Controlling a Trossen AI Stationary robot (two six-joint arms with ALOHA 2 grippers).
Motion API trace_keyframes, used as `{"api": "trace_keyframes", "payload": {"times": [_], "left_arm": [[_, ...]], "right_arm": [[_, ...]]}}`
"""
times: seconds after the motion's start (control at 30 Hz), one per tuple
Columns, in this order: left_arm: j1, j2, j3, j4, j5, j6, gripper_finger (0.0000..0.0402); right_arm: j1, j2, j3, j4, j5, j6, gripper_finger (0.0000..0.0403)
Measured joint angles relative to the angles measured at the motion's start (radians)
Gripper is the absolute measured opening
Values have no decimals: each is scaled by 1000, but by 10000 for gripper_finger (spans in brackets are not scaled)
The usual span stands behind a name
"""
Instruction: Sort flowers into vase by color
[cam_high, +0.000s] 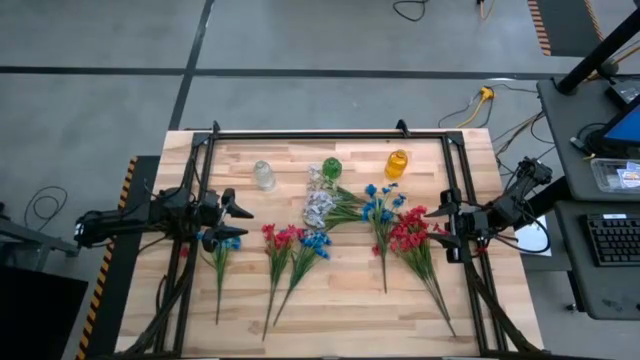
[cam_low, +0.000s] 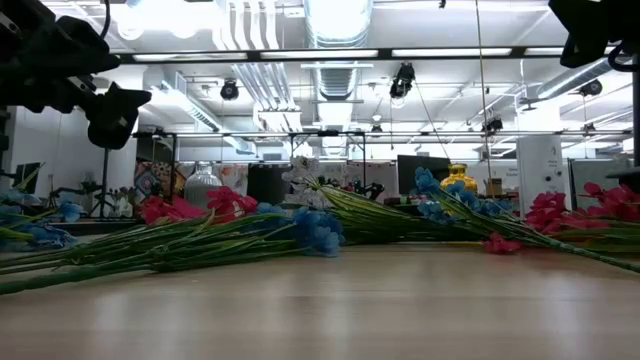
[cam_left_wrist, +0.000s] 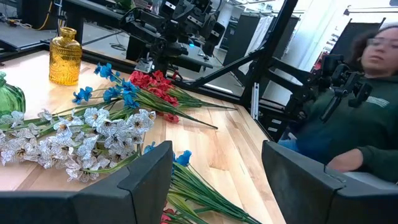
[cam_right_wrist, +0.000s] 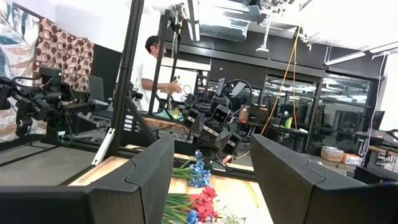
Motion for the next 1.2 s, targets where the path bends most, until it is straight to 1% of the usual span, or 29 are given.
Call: {"api": "trace_keyframes", "payload": {"times": [0.8, 0.87, 0.93, 0.97, 1.03, 1.1, 1.17, 1.2], "left_arm": [[0, 0, 0, 0, 0, 1, 235], [0, 0, 0, 4, -2, 38, 235], [-1, 0, -8, 51, -48, 50, 235], [-1, 1, -15, 109, -84, 12, 235], [0, 2, -30, 271, -178, -131, 235], [0, 1, -36, 382, -282, -278, 235], [0, 2, -35, 430, -372, -379, 235], [0, 2, -26, 431, -400, -397, 235]], "right_arm": [[0, 0, 0, 0, 0, 0, 206], [0, 0, 0, 0, 0, 0, 206], [0, 0, 0, 0, 0, 0, 206], [0, 0, 0, 0, 0, 0, 206], [0, 0, 0, 0, 0, 0, 206], [0, 0, 0, 2, -1, 2, 206], [0, 0, 0, 6, -2, 47, 206], [0, 0, 0, 13, -2, 89, 206]]}}
